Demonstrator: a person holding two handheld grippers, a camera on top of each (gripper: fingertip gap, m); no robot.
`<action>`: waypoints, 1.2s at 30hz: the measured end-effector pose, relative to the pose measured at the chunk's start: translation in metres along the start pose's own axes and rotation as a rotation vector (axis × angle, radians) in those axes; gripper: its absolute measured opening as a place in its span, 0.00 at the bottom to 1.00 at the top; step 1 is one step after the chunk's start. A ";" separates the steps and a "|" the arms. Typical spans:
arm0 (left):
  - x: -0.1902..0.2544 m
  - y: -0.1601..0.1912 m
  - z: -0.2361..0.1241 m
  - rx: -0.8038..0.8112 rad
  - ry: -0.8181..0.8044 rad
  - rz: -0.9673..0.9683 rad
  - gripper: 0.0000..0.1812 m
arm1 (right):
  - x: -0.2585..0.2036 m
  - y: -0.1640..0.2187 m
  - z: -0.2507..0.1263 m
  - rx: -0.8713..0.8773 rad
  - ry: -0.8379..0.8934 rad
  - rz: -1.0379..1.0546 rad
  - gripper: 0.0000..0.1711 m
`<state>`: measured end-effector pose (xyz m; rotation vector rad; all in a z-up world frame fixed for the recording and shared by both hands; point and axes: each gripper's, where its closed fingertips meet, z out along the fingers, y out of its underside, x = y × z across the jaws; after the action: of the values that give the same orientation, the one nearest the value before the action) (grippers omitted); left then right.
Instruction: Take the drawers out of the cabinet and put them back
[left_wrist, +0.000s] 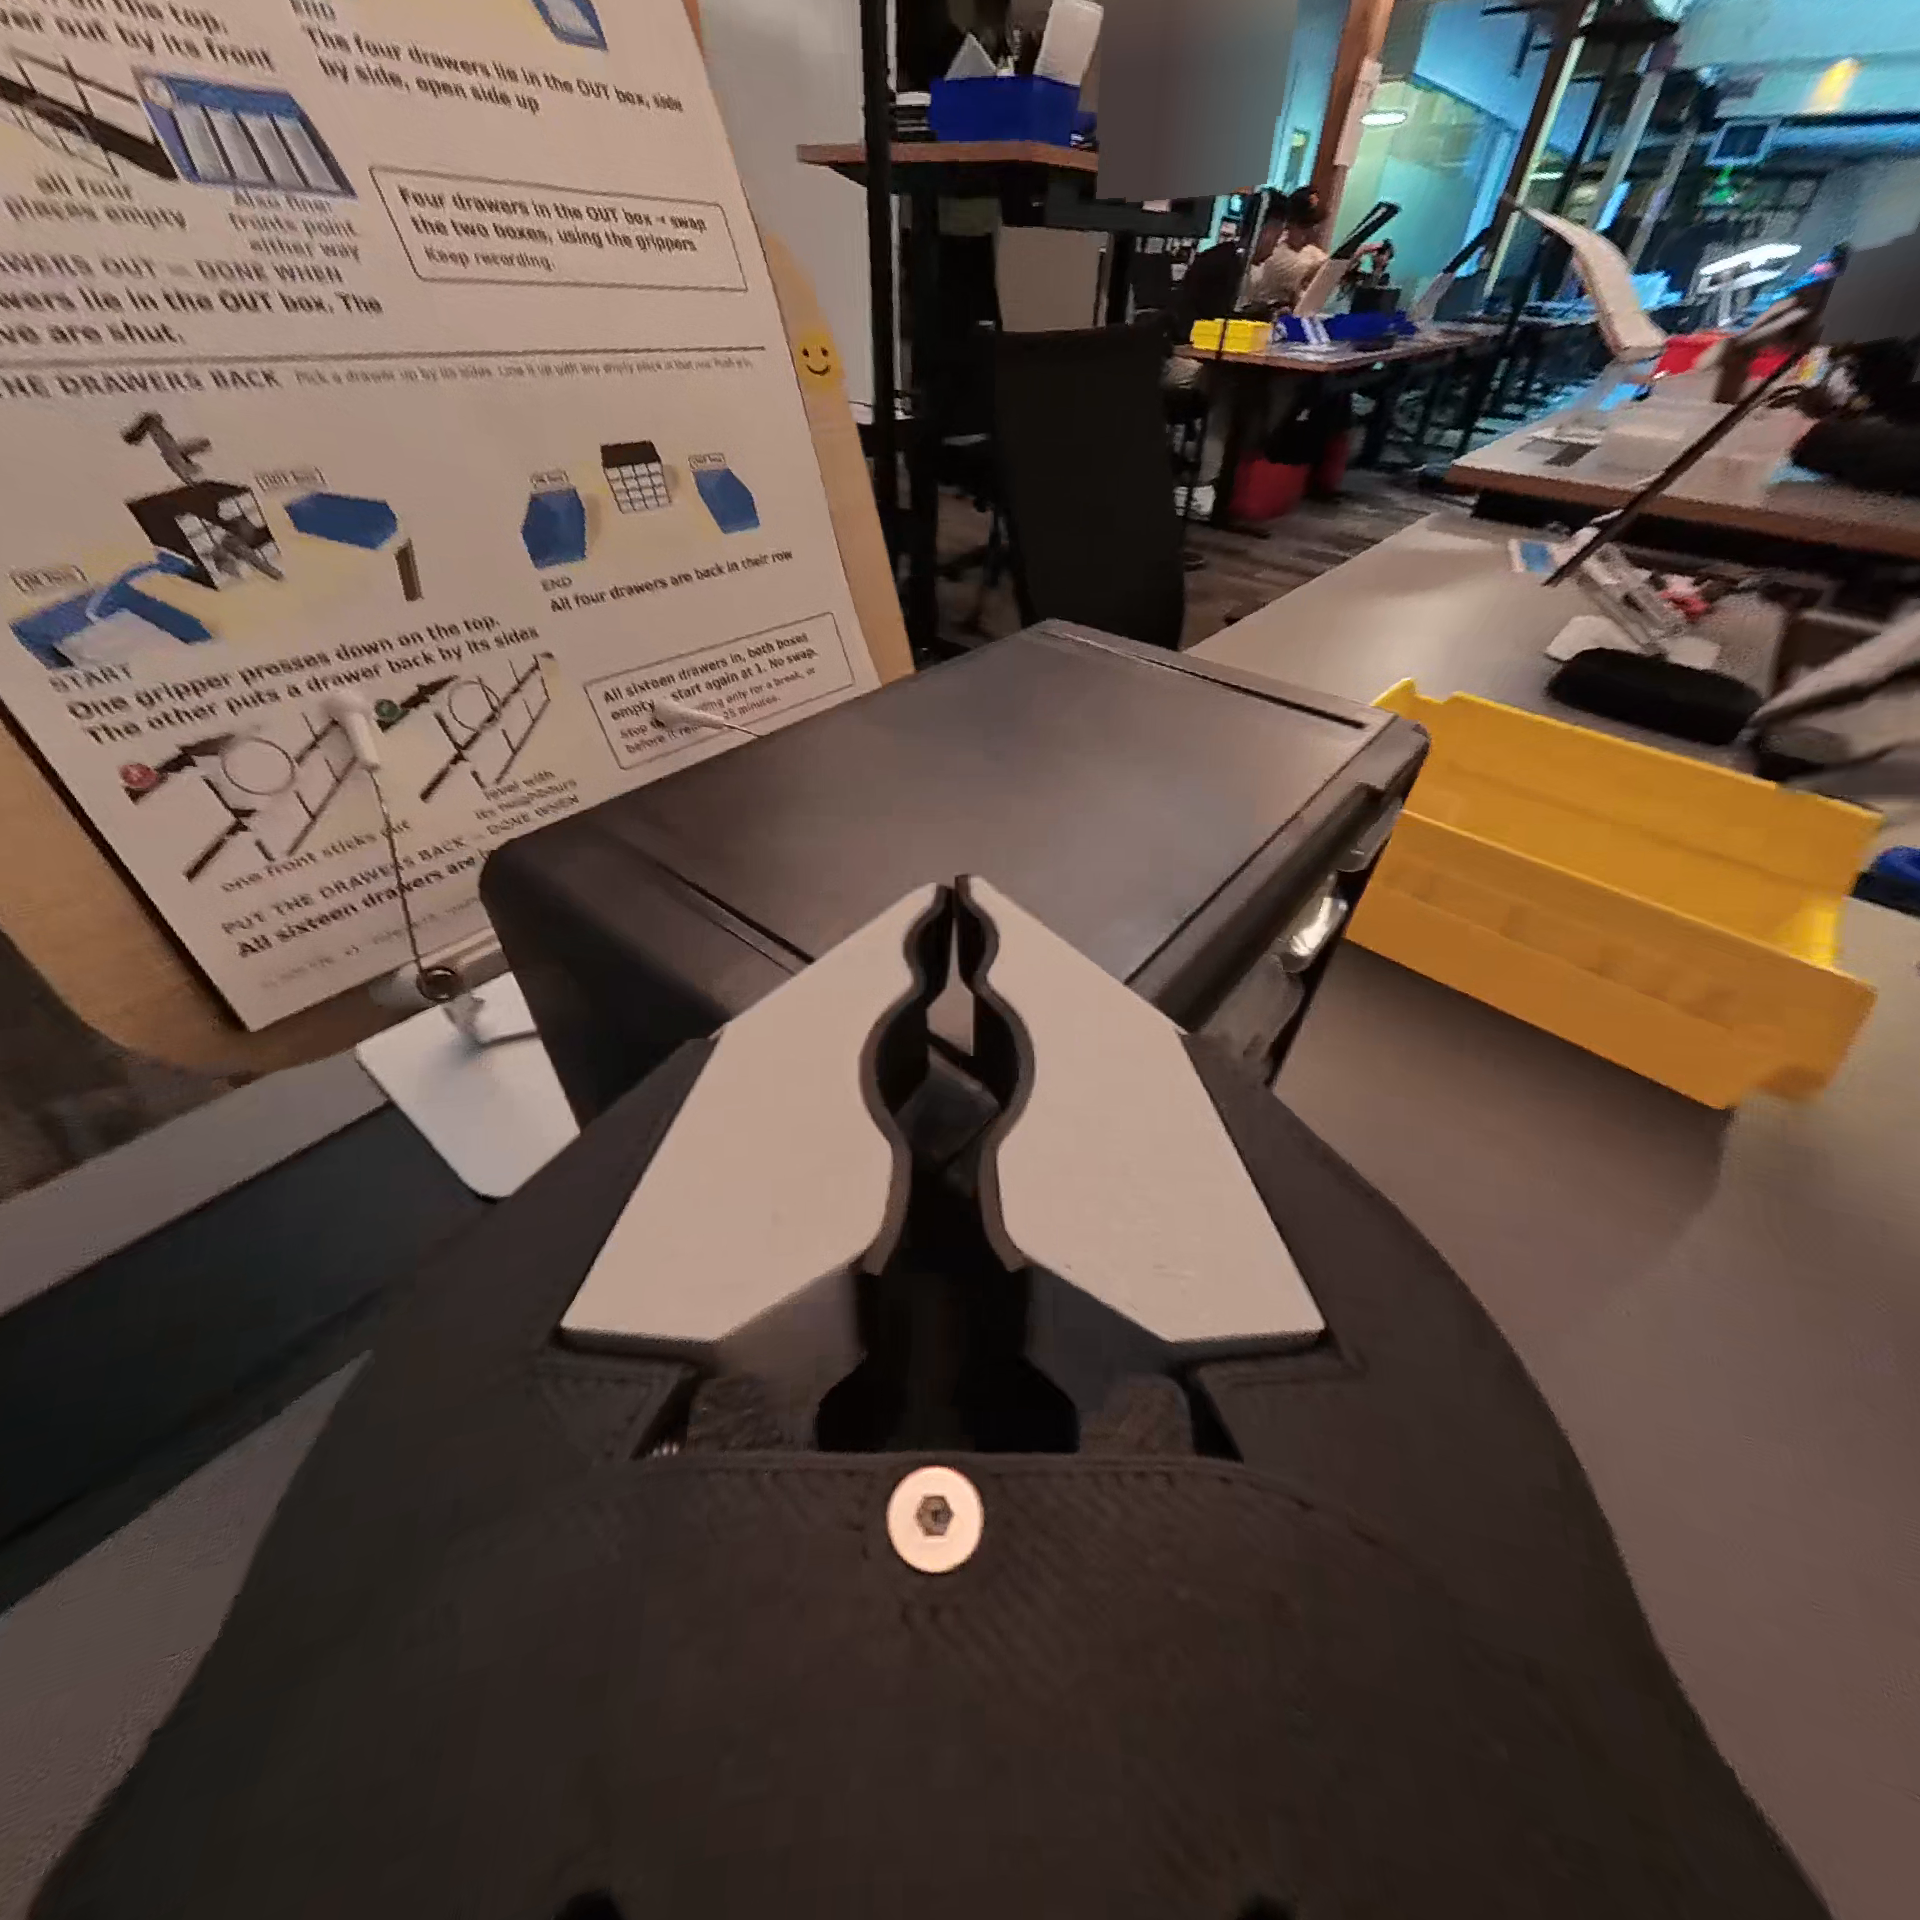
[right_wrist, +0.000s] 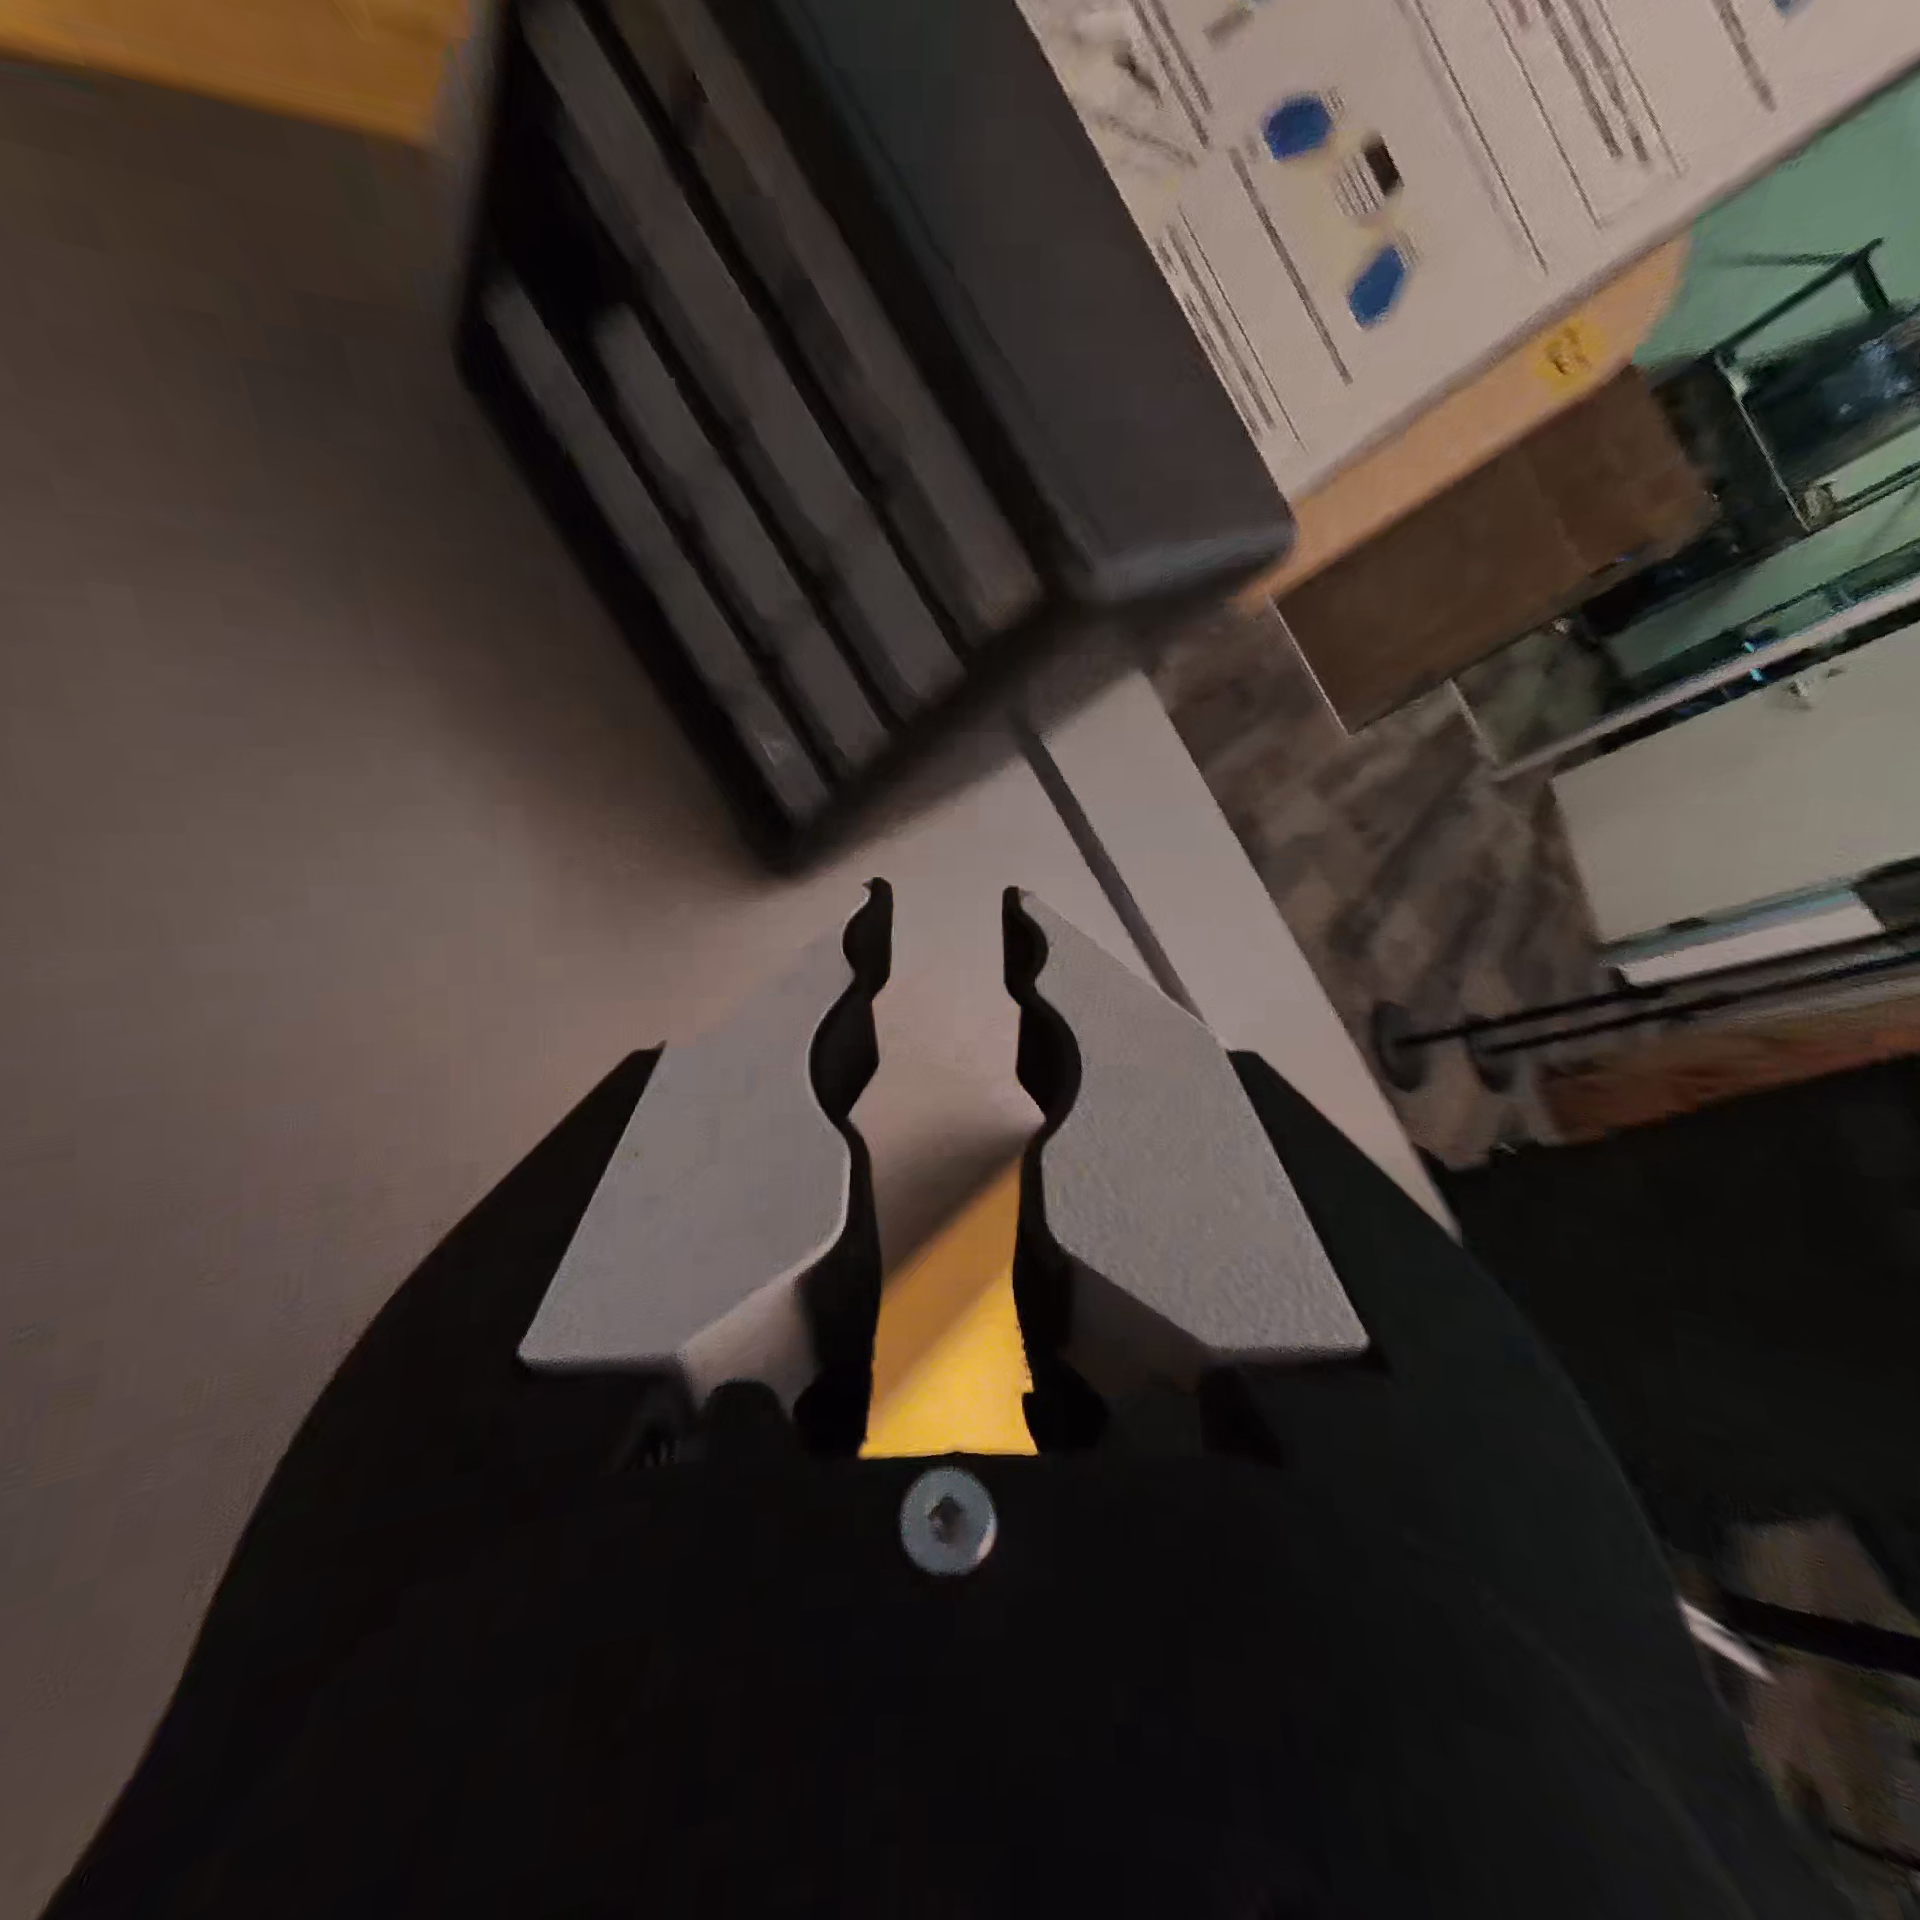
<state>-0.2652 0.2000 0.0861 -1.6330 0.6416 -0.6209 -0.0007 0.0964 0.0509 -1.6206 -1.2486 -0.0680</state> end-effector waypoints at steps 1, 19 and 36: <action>0.000 0.001 -0.003 -0.007 0.020 -0.018 0.00 | -0.021 -0.017 0.011 0.044 -0.017 0.038 0.11; -0.003 0.020 -0.003 -0.071 0.065 -0.209 0.00 | -0.111 -0.092 0.154 0.400 0.213 0.471 0.17; -0.018 0.004 0.000 -0.407 0.026 0.386 0.00 | -0.118 -0.066 0.190 0.176 0.345 0.131 0.18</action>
<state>-0.2781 0.2128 0.0816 -1.8053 1.1249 -0.2354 -0.1990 0.1501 -0.0597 -1.4613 -0.8586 -0.1454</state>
